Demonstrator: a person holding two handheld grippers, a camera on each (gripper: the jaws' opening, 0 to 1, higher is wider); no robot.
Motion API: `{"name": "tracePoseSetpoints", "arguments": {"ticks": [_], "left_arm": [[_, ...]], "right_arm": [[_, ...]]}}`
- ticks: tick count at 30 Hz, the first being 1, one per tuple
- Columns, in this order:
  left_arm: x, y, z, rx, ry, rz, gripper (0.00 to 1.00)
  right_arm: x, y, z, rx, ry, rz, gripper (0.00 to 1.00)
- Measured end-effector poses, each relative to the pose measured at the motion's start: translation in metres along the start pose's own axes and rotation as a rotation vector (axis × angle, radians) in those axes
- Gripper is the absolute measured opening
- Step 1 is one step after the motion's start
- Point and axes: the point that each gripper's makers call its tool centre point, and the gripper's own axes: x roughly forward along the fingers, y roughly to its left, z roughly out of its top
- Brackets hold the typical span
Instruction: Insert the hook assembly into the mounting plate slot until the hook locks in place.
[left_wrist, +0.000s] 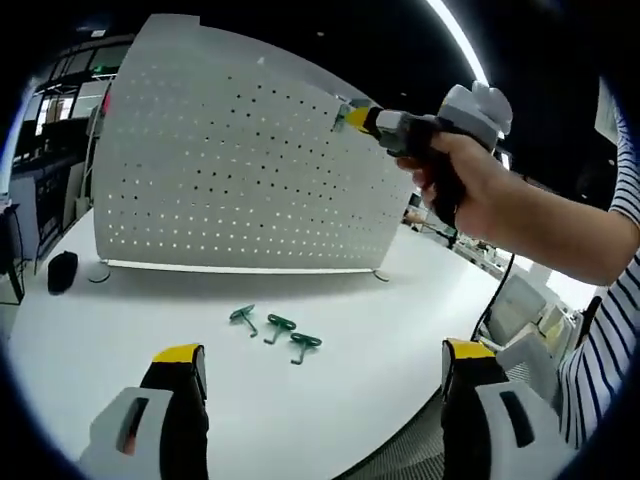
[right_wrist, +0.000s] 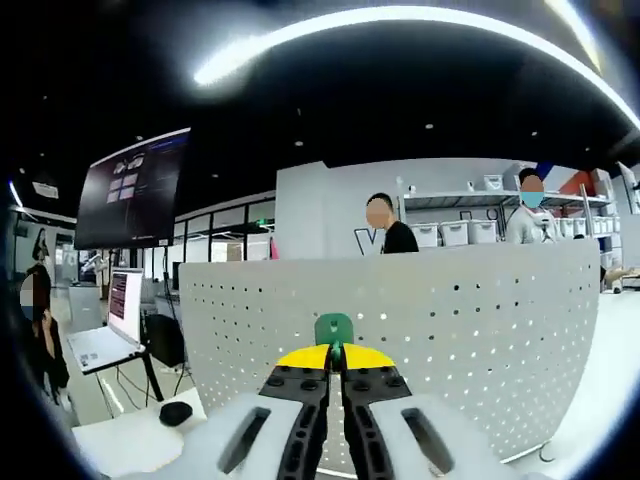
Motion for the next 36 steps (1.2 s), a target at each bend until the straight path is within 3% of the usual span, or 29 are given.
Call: {"name": "tracePoseSetpoints", "arguments": {"ticks": [2,7,20,36], "left_arm": [[0.000,0.000,0.000,0.000,0.002,-0.002,1.00],[0.003,-0.005,-0.004,0.001,0.018,-0.022,1.00],[0.000,0.002,-0.004,-0.011,0.019,0.000,0.97],[0.000,0.008,-0.006,-0.029,0.024,0.025,0.94]], "right_arm": [[0.005,-0.002,-0.001,0.048,0.002,-0.008,0.00],[0.017,-0.005,0.001,0.043,-0.013,-0.034,0.00],[0.049,-0.024,0.009,-0.002,-0.057,-0.095,0.00],[0.062,-0.041,0.007,-0.026,-0.064,-0.147,0.00]]}}
